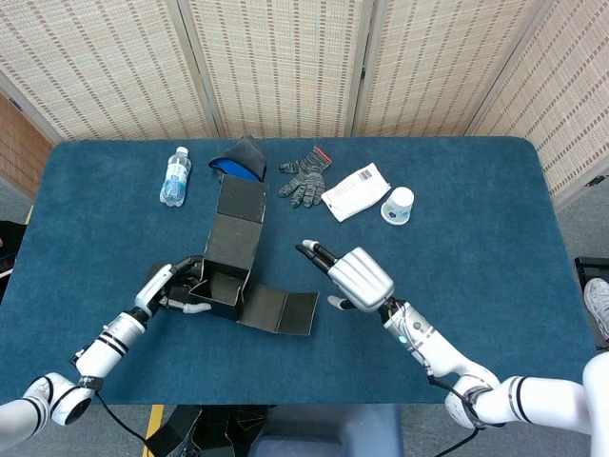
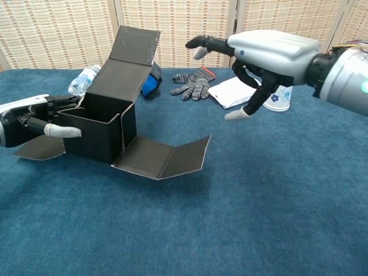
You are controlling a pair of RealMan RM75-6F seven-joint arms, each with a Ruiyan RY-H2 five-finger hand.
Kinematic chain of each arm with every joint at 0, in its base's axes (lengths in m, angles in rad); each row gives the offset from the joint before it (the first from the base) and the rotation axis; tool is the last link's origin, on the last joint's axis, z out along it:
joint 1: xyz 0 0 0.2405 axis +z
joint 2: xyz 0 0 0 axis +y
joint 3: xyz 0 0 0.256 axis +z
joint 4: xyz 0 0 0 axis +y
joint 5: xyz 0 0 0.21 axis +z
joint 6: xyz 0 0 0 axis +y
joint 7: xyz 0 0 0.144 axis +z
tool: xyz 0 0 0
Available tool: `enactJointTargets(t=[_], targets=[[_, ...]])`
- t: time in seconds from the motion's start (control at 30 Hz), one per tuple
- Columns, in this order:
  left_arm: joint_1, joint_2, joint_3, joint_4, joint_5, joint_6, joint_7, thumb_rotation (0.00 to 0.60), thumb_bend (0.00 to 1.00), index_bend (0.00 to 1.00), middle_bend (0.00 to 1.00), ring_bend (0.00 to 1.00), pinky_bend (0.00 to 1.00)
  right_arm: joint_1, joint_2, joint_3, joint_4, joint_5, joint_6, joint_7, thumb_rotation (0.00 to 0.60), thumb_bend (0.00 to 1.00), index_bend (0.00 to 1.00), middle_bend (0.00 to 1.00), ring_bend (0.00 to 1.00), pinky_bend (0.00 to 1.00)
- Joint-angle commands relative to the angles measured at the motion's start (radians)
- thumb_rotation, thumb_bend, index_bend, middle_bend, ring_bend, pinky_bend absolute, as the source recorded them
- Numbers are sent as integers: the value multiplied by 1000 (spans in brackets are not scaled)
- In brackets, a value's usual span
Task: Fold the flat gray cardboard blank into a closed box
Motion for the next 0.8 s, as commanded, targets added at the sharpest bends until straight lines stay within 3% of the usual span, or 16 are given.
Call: enactJointTargets(t=[0.03, 0.27, 0.5, 0.8], targets=[[2, 21, -10, -21, -13, -12, -26, 600, 96, 227, 248, 486, 594, -43, 11, -16, 17, -30, 38, 34, 600, 95, 0, 125, 777, 897], [-1, 61, -31, -63, -26, -36, -76, 600, 95, 224, 248, 486, 594, -84, -78, -25, 128, -75, 69, 55, 600, 4, 0, 126, 777, 897], [-11, 87, -44, -112, -26, -60, -100, 600, 96, 218, 248, 486, 594, -93, -222, 5, 261, -101, 96, 63, 600, 0, 0, 109, 767, 897], [-23, 118, -56, -178, -25, -87, -107, 600, 95, 216, 248, 486, 594, -96, -403, 43, 424, -131, 144, 81, 600, 0, 0, 8, 703, 897]])
